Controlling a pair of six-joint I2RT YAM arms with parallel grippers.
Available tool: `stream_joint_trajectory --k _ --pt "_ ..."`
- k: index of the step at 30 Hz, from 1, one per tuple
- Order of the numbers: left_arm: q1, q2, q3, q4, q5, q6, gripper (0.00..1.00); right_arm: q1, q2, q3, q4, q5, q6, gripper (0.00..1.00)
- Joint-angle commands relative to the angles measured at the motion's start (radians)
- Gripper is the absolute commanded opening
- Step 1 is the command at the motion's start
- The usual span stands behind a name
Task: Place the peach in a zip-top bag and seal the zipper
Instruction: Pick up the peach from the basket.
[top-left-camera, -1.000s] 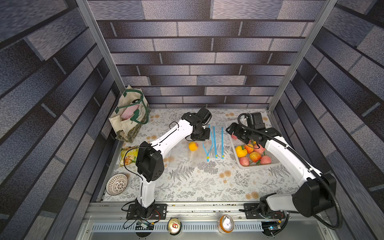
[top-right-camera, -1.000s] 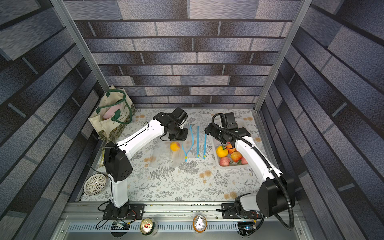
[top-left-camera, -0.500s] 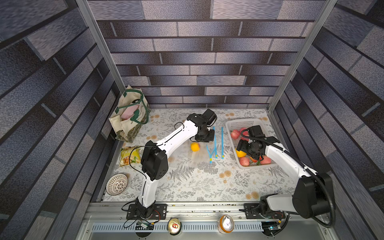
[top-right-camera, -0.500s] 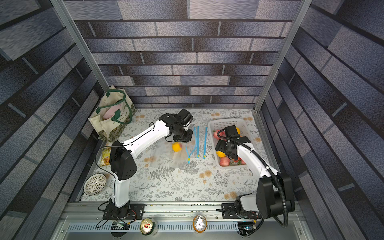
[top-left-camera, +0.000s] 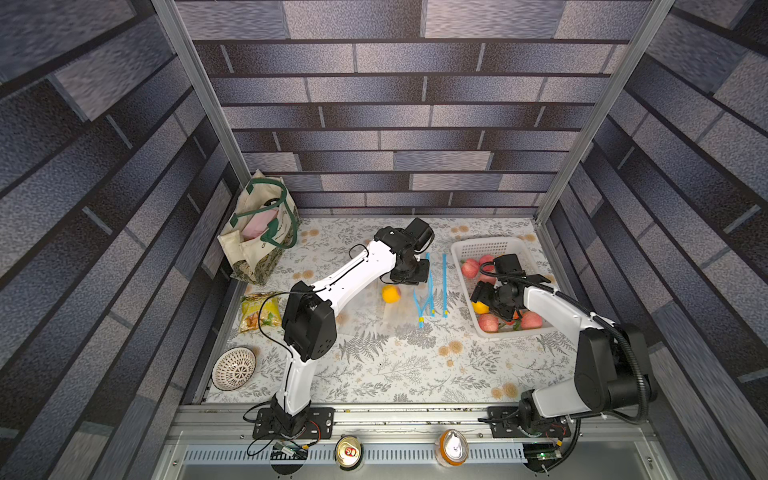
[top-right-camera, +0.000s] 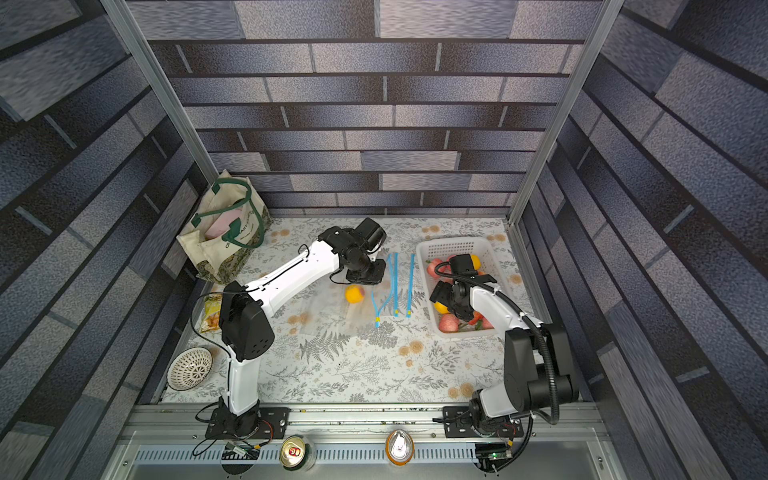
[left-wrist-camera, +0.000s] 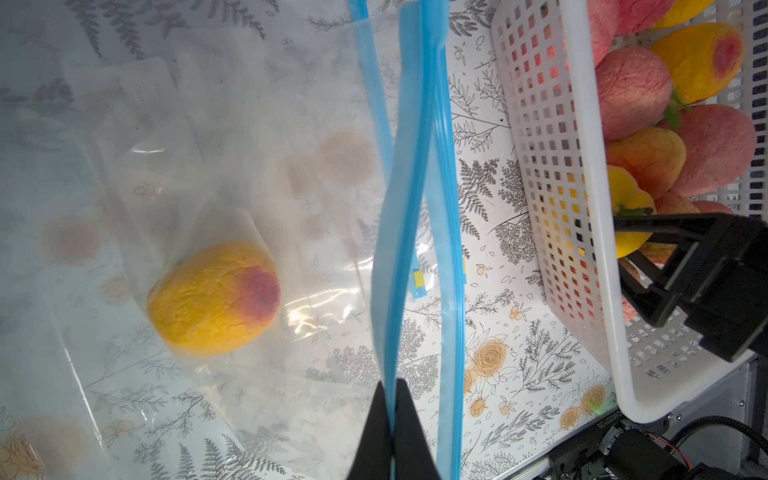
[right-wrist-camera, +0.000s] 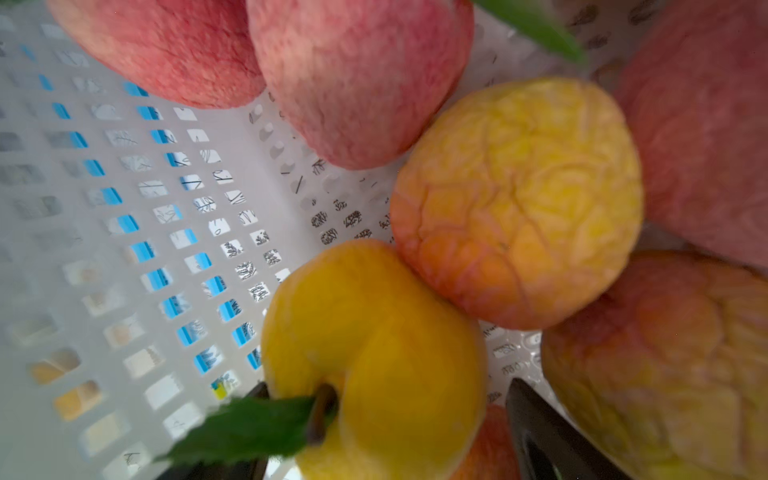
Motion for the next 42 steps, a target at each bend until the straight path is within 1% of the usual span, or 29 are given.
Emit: stream_joint_trajectory --k 1,4,10,14,18,21,23,25,27,29,30,31,34,37,42 --pt "-0.008 -0.005 0.022 -0.027 -0.017 0.014 0.0 -0.001 0.034 0.008 0.018 -0.005 0.006 0.88" --pt "-0.01 -0.007 0.022 -0.027 -0.019 0.014 0.0 -0.002 0.045 0.027 0.001 0.007 -0.005 0.84" --pt "-0.009 -0.001 0.028 -0.028 -0.019 0.015 0.0 -0.003 0.009 0.059 -0.038 0.023 -0.039 0.77" --pt "-0.011 -0.002 0.032 -0.029 -0.02 0.016 0.0 -0.002 -0.039 0.086 -0.08 0.038 -0.063 0.75" --pt "-0.012 -0.001 0.039 -0.033 -0.022 0.016 0.0 -0.001 -0.046 0.122 -0.12 0.045 -0.095 0.74" --pt "-0.012 0.001 0.044 -0.042 -0.026 0.016 0.0 -0.002 -0.089 0.146 -0.149 0.028 -0.103 0.73" --pt "-0.013 0.001 0.044 -0.04 -0.026 0.017 0.0 -0.002 -0.146 0.183 -0.178 0.013 -0.11 0.73" --pt "-0.009 0.003 0.045 -0.037 -0.01 0.014 0.0 -0.001 -0.206 0.211 -0.182 -0.052 -0.112 0.73" --pt "-0.006 0.008 0.05 -0.034 0.005 0.012 0.0 0.008 -0.265 0.204 -0.133 -0.158 -0.089 0.73" --pt "-0.006 0.013 0.061 -0.04 0.007 0.012 0.0 0.025 -0.303 0.175 -0.039 -0.269 -0.032 0.73" --pt "-0.006 0.016 0.067 -0.042 0.005 0.012 0.0 0.038 -0.314 0.123 0.018 -0.313 0.003 0.73" --pt "-0.006 0.017 0.072 -0.042 0.006 0.01 0.0 0.054 -0.32 0.103 0.068 -0.345 0.035 0.73" --pt "-0.003 0.016 0.079 -0.043 0.014 0.004 0.0 0.11 -0.307 0.065 0.18 -0.393 0.097 0.73" --pt "0.001 0.012 0.083 -0.041 0.026 0.004 0.0 0.178 -0.26 0.043 0.29 -0.441 0.14 0.73" --pt "-0.003 0.006 0.085 -0.045 0.031 0.008 0.0 0.239 -0.176 0.038 0.396 -0.467 0.172 0.73"
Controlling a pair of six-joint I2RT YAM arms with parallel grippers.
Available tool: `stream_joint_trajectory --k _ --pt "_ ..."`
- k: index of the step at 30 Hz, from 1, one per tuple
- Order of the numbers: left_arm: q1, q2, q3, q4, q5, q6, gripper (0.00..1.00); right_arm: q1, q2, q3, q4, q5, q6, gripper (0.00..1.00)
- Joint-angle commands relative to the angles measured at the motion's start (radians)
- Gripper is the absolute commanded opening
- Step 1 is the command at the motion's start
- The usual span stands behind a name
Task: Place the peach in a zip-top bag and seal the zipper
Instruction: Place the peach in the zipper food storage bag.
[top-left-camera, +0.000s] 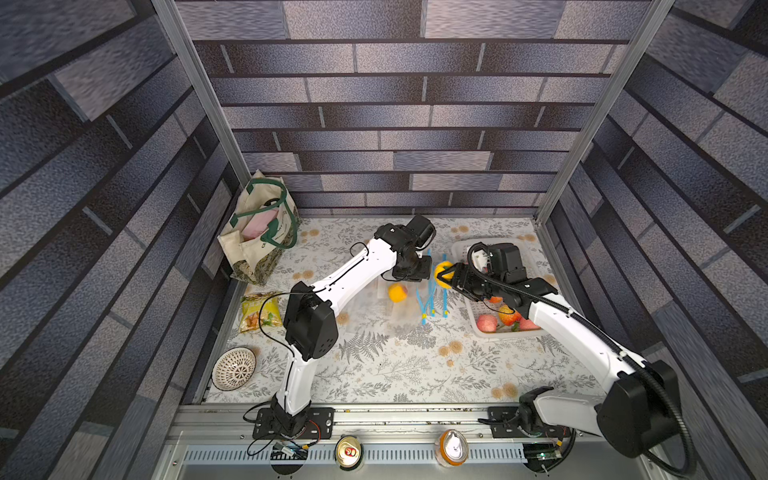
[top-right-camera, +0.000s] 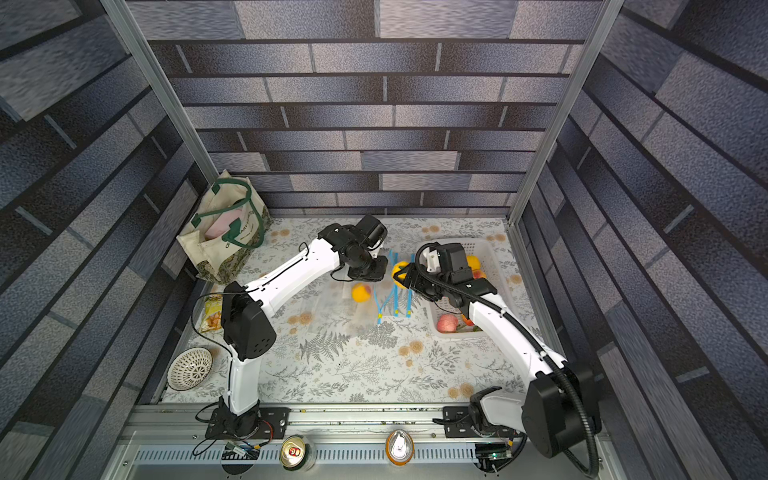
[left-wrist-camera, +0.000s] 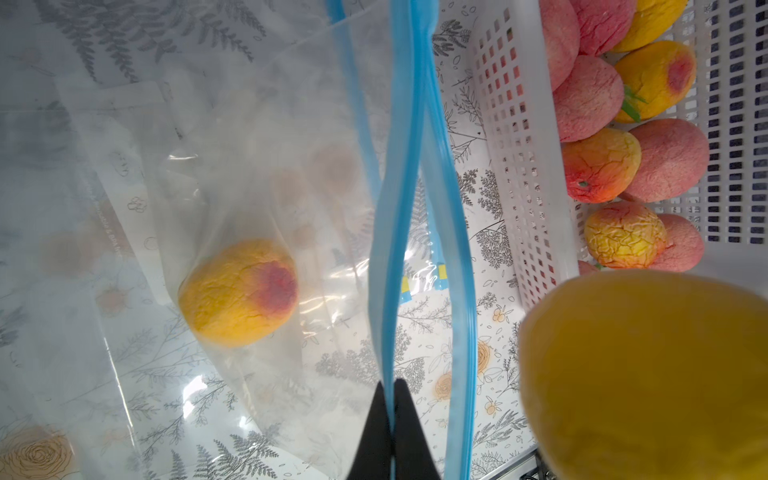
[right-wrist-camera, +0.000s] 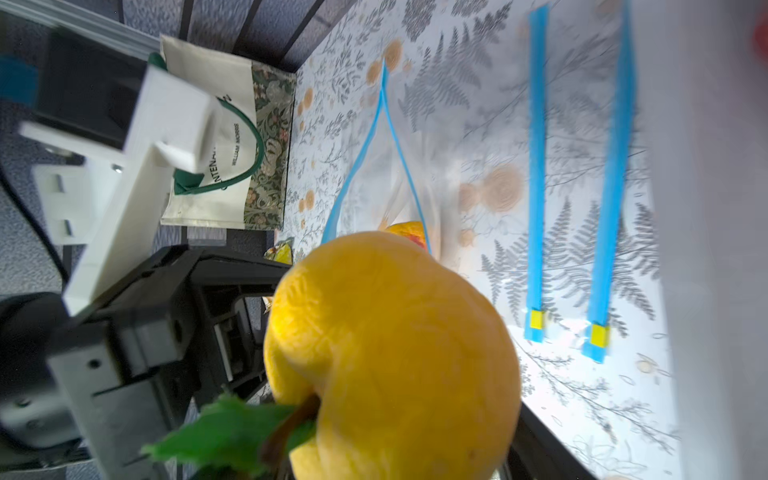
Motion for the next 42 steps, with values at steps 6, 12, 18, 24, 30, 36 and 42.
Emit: stream_joint_trajectory --k 6,12,18,24,30,36,42 --pt "0.004 -0.02 0.016 -0.017 0.017 0.002 0.0 0.04 0.099 -0.032 0.171 -0.087 0.07 0.72" --pt "0.001 -0.055 0.013 0.0 0.017 0.005 0.0 0.042 0.161 -0.063 0.167 -0.067 0.062 0.72" --pt "-0.014 -0.06 0.006 -0.004 0.024 0.029 0.0 0.076 0.199 0.015 0.039 -0.005 -0.04 0.72" --pt "-0.013 -0.094 -0.022 0.02 0.081 0.028 0.0 0.117 0.278 0.098 -0.038 0.056 -0.101 0.75" --pt "0.006 -0.132 -0.082 0.045 0.14 0.032 0.0 0.123 0.281 0.186 -0.114 0.102 -0.144 0.87" --pt "0.054 -0.107 -0.132 0.051 0.088 0.002 0.0 0.122 0.215 0.238 -0.234 0.168 -0.191 0.92" --pt "0.059 -0.075 -0.145 0.081 0.088 0.011 0.0 0.118 0.139 0.247 -0.241 0.156 -0.167 0.94"
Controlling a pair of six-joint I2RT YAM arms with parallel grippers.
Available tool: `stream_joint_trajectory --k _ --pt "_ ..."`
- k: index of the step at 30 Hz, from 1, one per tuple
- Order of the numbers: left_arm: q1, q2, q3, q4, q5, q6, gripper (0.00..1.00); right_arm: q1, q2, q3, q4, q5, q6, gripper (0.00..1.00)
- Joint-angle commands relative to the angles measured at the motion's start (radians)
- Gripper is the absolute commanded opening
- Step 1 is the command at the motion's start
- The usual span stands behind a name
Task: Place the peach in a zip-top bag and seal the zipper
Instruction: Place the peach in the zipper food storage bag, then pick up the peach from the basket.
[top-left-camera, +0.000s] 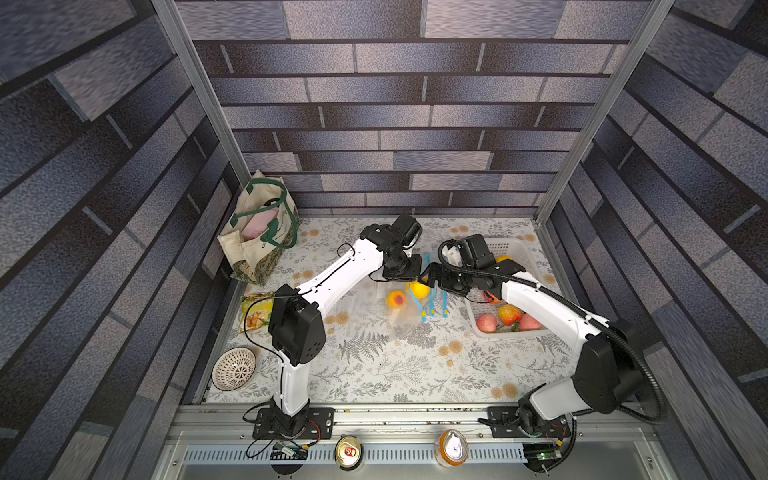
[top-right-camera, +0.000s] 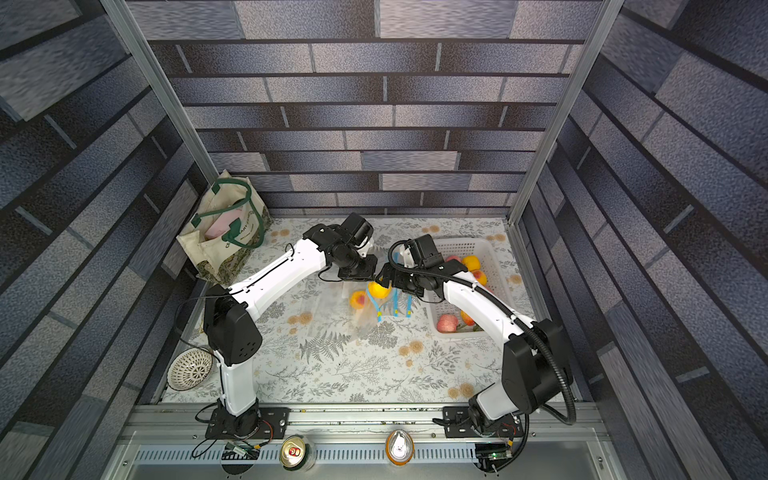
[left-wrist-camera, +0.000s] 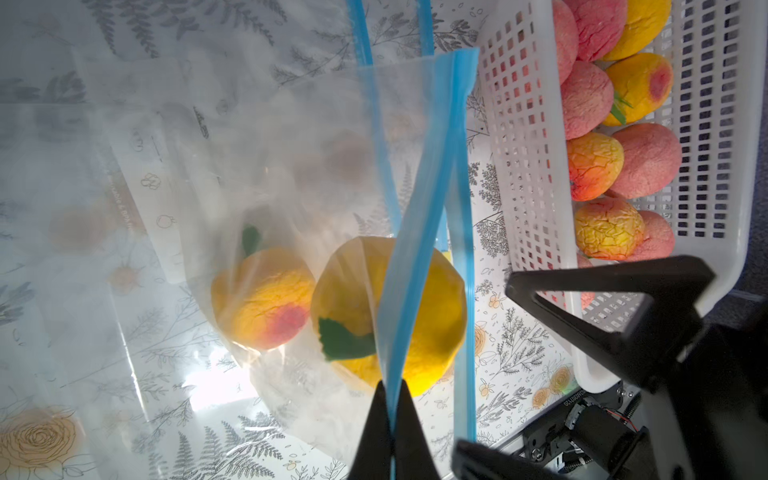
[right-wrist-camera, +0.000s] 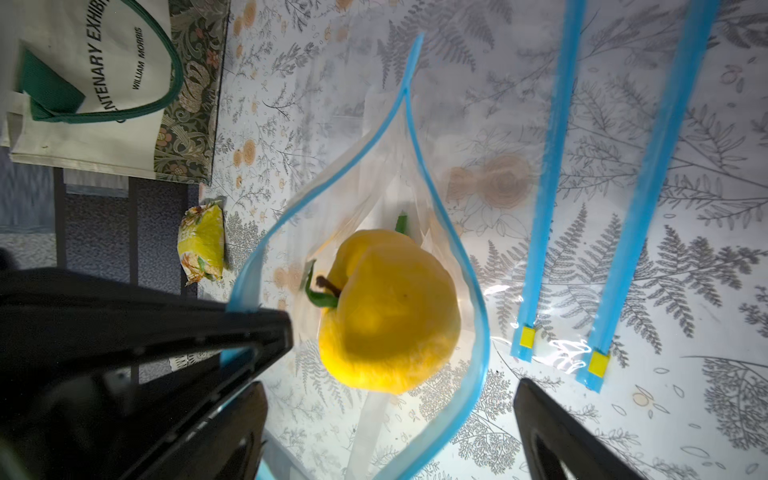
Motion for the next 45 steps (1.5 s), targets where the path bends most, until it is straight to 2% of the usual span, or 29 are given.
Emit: stream_joint_trajectory --k 1,4,7,11,16,21,26,28,29,32,36,38,42,45 --pt "-0.005 0.019 -0.01 0.027 0.021 0.006 0.0 0.0 -0.039 0.042 -0.055 0.015 -0.008 0.94" --pt "-0.016 0.008 -0.014 0.045 0.034 0.011 0.0 -0.012 -0.039 0.05 -0.091 0.062 -0.014 0.89" --pt "-0.02 -0.004 -0.012 0.045 0.029 0.01 0.0 -0.024 -0.005 0.04 -0.083 0.052 -0.022 0.76" --pt "-0.014 -0.031 -0.027 0.066 0.045 0.001 0.0 -0.025 0.046 -0.009 0.027 -0.01 0.024 0.58" --pt "-0.021 -0.03 -0.013 0.053 0.051 0.01 0.0 -0.023 0.118 -0.022 0.139 -0.059 0.089 0.42" --pt "-0.026 -0.034 -0.002 0.052 0.051 0.006 0.0 -0.023 0.169 -0.036 0.233 -0.105 0.148 0.43" --pt "-0.017 -0.044 0.004 0.068 0.103 -0.005 0.0 -0.023 0.203 -0.056 0.381 -0.198 0.275 0.45" --pt "-0.006 -0.056 -0.015 0.095 0.126 -0.024 0.0 -0.031 0.194 -0.05 0.389 -0.227 0.304 0.49" --pt "-0.001 -0.058 -0.018 0.092 0.099 -0.028 0.0 -0.043 0.169 -0.045 0.362 -0.222 0.298 0.49" --pt "0.0 -0.025 0.019 0.002 -0.031 -0.008 0.0 -0.088 0.047 0.008 0.146 -0.118 0.179 0.54" --pt "0.0 0.002 0.005 -0.007 -0.051 0.004 0.0 -0.187 -0.051 0.05 -0.082 -0.024 0.03 0.61" --pt "-0.006 0.002 -0.001 0.007 -0.045 0.003 0.0 -0.234 -0.066 0.045 -0.183 0.076 -0.046 0.63" --pt "-0.028 0.016 0.03 -0.002 -0.049 0.014 0.0 -0.294 -0.048 0.035 -0.298 0.371 -0.164 0.7" --pt "-0.044 0.038 0.074 -0.034 -0.059 0.027 0.0 -0.338 -0.003 0.027 -0.304 0.43 -0.178 0.7"
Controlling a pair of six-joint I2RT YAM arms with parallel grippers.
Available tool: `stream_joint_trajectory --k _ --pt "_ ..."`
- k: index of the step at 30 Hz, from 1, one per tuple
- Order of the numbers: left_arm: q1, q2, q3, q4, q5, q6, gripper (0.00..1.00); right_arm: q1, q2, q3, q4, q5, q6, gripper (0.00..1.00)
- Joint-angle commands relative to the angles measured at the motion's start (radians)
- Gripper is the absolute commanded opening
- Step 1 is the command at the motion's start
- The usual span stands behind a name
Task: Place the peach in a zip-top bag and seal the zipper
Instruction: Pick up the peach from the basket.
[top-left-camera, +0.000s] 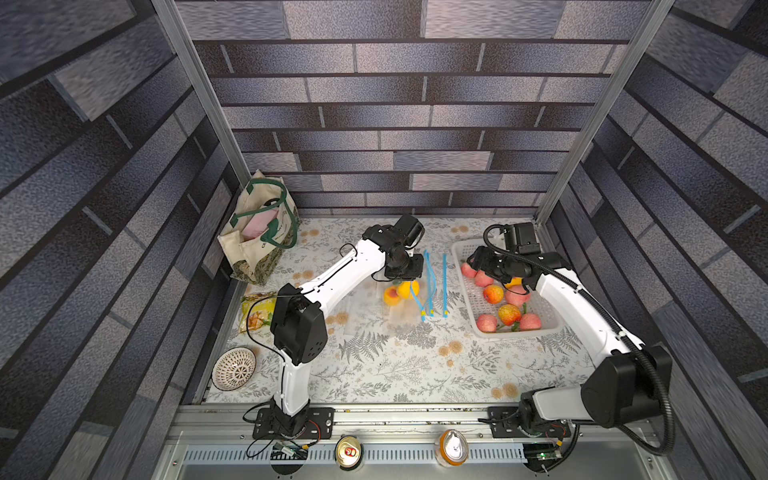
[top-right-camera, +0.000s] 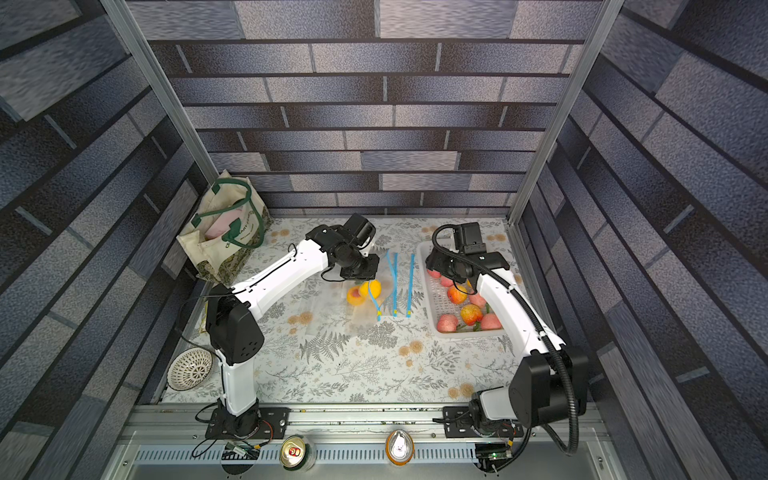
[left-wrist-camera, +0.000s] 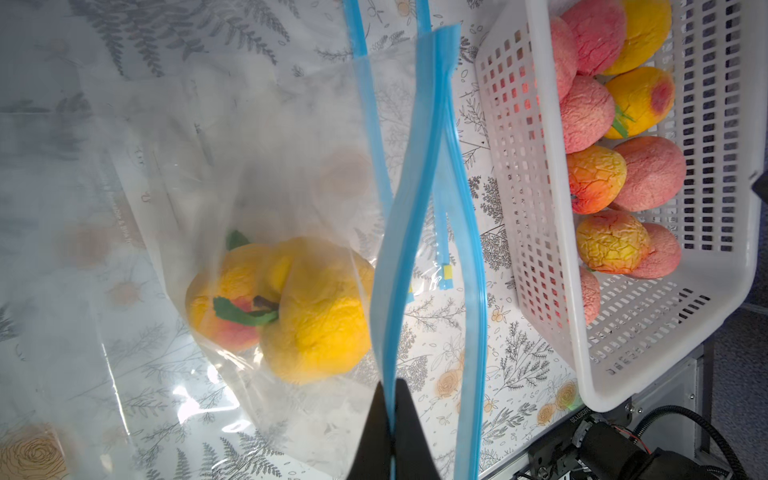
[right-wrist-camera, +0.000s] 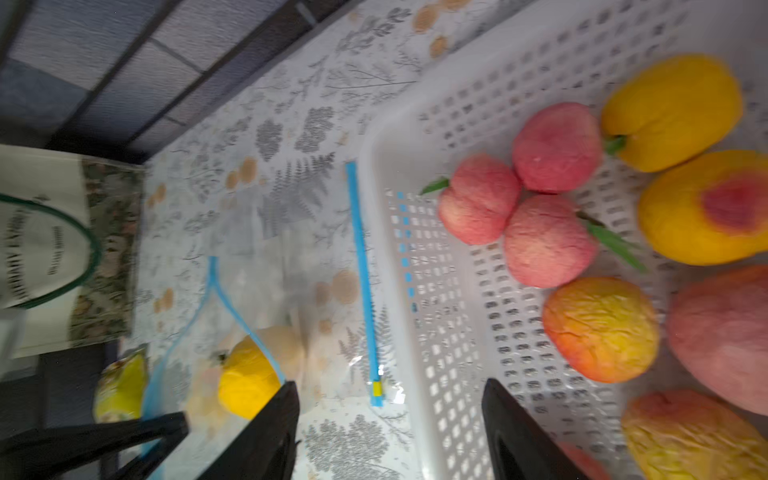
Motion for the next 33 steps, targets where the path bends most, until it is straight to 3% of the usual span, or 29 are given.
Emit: stream_joint_trajectory --k 1,12,25,33 --pt "-0.025 0.027 0.061 -0.054 -0.03 0.035 0.0 -0.024 0.062 -0.018 -0.134 0.215 -0.09 0.7" --pt "-0.033 0.045 0.101 -0.08 -0.032 0.042 0.0 -0.04 0.231 -0.038 -0.085 0.236 -0.142 0.79" --pt "-0.035 0.047 0.107 -0.085 -0.031 0.045 0.0 -0.065 0.336 -0.05 -0.015 0.245 -0.203 0.81" --pt "-0.035 0.045 0.106 -0.085 -0.033 0.042 0.0 -0.066 0.312 -0.037 -0.036 0.234 -0.222 0.7"
